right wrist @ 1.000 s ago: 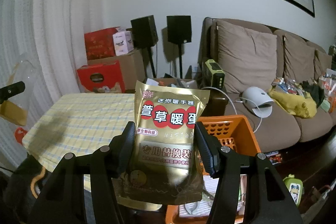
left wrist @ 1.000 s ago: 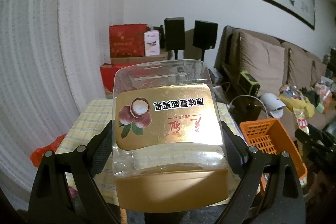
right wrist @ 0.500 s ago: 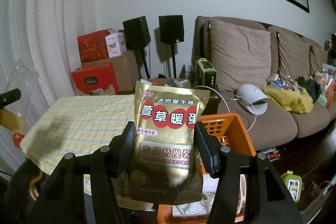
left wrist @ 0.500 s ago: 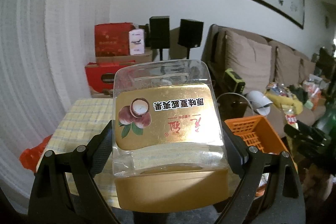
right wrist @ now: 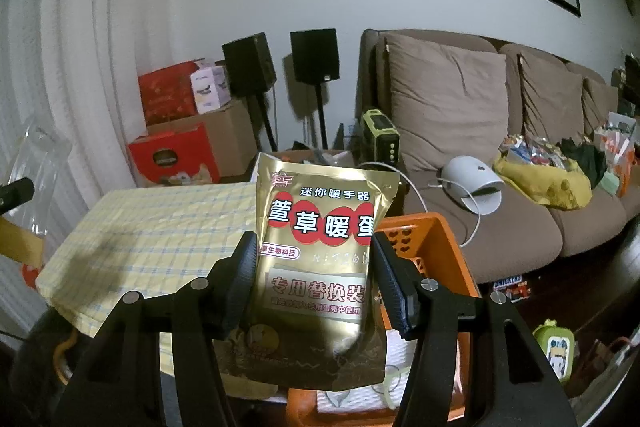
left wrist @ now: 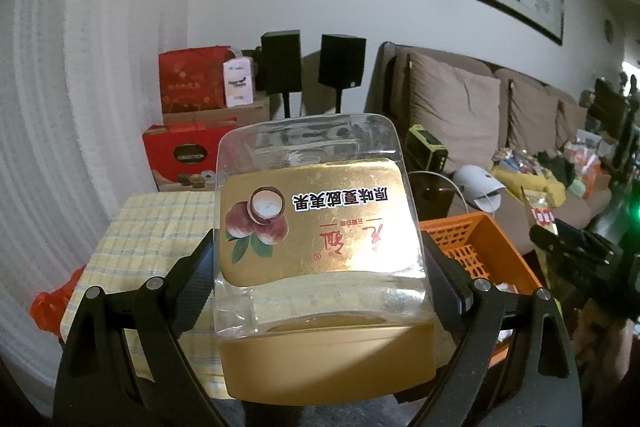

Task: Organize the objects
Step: 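Carry the clear box with the left tool toward the basket while the right tool carries the pouch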

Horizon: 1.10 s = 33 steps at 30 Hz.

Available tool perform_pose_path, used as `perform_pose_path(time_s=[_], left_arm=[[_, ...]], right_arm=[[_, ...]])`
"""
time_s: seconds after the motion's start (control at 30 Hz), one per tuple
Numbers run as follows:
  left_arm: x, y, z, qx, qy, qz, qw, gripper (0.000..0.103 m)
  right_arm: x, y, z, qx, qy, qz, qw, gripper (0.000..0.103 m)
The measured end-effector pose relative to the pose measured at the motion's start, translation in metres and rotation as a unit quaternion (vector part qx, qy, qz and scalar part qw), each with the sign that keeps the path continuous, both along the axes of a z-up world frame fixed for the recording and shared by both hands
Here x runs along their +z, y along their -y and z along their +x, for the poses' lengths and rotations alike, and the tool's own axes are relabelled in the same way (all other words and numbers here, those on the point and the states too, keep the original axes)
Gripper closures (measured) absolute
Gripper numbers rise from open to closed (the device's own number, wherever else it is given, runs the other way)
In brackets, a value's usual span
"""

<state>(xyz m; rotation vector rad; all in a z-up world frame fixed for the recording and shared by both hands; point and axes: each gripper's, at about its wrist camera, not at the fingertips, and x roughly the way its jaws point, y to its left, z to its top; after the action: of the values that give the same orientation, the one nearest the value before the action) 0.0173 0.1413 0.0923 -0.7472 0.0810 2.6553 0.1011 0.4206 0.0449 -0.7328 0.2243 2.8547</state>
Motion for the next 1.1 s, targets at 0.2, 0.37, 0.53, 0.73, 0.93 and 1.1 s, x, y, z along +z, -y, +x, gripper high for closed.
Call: perform_pose_path(time_s=[0.2,0.37,0.53,0.73,0.93,1.1], left_arm=[[-0.003,-0.012,0.001,-0.008,0.005,-0.008,0.9999,0.012],[-0.008,-0.020,-0.002,-0.011,0.012,-0.013,0.9998,0.012],[-0.009,-0.029,0.000,-0.022,0.014,-0.015,0.9995,0.012],[-0.003,-0.043,0.007,-0.039,0.013,-0.011,0.9991,0.012],[0.003,-0.054,0.012,-0.053,0.006,-0.009,0.9985,0.012],[0.001,-0.064,0.012,-0.059,0.007,-0.012,0.9981,0.012]], right_arm=[[0.000,-0.014,0.004,-0.014,0.002,-0.006,1.000,0.045],[0.000,-0.025,0.009,-0.021,-0.001,-0.018,1.000,0.045],[-0.001,-0.032,0.011,-0.028,0.001,-0.020,0.999,0.045],[-0.002,-0.039,0.013,-0.034,0.004,-0.027,0.999,0.045],[-0.003,-0.045,0.015,-0.038,0.005,-0.036,0.999,0.045],[-0.003,-0.047,0.015,-0.040,0.007,-0.039,0.998,0.045]])
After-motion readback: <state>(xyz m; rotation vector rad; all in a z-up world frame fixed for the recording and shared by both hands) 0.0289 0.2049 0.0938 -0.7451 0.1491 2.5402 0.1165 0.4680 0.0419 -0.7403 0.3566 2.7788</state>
